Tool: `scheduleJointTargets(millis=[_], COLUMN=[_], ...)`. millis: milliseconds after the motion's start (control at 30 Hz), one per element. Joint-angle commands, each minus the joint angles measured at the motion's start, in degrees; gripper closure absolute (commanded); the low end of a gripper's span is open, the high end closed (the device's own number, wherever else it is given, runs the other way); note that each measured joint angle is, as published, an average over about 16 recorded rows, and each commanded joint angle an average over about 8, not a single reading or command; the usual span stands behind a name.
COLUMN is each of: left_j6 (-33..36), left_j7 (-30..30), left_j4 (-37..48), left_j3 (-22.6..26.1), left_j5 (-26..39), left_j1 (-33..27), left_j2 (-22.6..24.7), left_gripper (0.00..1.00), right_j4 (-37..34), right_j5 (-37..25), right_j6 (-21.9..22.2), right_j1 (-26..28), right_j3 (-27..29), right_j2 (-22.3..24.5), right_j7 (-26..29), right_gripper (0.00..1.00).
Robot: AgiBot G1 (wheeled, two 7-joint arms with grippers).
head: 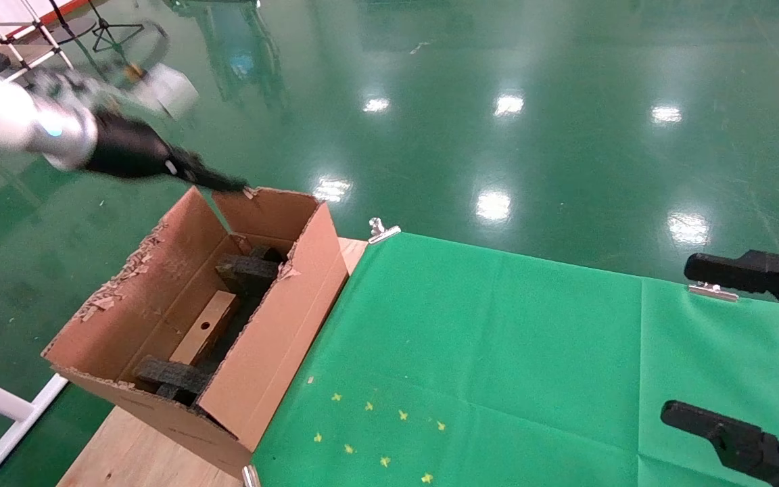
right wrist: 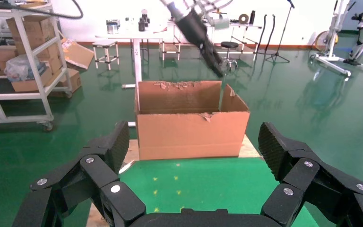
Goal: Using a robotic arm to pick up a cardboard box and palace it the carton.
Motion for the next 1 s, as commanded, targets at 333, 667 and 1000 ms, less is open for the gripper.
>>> scheduleJointTargets(millis=[333, 667, 1000], left_j6=[3.8, 7.3, 10.8], left_j7=[4.7, 9.1, 13.5], left_j4=[-11.1, -21.4, -31.7], left_j3=[-10.1, -19.4, -28.7], left_j5=[-8.8, -17.0, -25.2], left_j1=[10.5, 20.2, 29.9], left_j2=[-2.1, -4.1, -6.0], left_gripper=[0.00, 0.00, 0.00], right_j4=[0.0, 0.0, 0.0], right_j5=[0.0, 0.0, 0.0], right_j6=[0.0, 0.0, 0.0], right_j1=[0.0, 0.0, 0.0], right_j3=[0.0, 0.0, 0.0], right_j2=[0.0, 0.0, 0.0], right_j7=[0.0, 0.0, 0.0], right_gripper=[0.00, 0.00, 0.00])
